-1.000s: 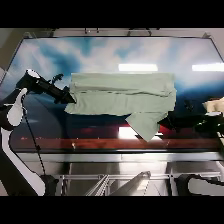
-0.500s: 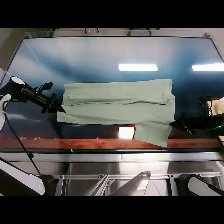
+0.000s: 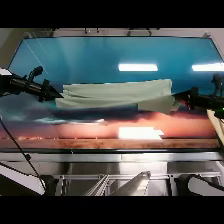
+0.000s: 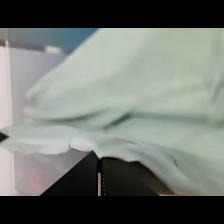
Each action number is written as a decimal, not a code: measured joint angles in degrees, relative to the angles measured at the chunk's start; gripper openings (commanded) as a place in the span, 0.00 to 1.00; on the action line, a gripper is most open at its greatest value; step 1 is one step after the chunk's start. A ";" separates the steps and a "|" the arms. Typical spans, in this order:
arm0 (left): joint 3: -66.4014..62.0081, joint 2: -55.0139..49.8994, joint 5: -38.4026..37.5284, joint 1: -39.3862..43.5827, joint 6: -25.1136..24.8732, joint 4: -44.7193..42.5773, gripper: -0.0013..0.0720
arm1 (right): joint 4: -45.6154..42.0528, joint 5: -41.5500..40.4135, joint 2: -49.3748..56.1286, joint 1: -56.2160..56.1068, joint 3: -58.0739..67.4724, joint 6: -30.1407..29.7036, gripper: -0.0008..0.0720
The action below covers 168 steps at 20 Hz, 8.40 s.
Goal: Fold the shirts.
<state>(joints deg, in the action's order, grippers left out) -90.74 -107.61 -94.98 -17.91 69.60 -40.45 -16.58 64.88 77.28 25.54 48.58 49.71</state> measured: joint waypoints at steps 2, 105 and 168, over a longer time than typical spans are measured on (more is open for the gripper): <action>-4.24 -3.58 0.74 0.35 1.88 0.48 0.04 | 2.75 -3.74 6.36 -1.92 5.53 -1.44 0.04; 22.38 27.65 3.43 10.49 -19.58 27.12 0.04 | 2.05 2.21 41.09 -36.37 42.45 20.83 0.04; 73.53 69.24 7.56 12.09 -17.84 26.91 0.04 | -26.01 1.51 -58.31 -19.06 -30.97 32.52 0.04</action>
<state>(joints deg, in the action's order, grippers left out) -17.21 -38.37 -87.42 -5.82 51.77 -13.54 -42.59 66.39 18.96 6.48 17.61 82.24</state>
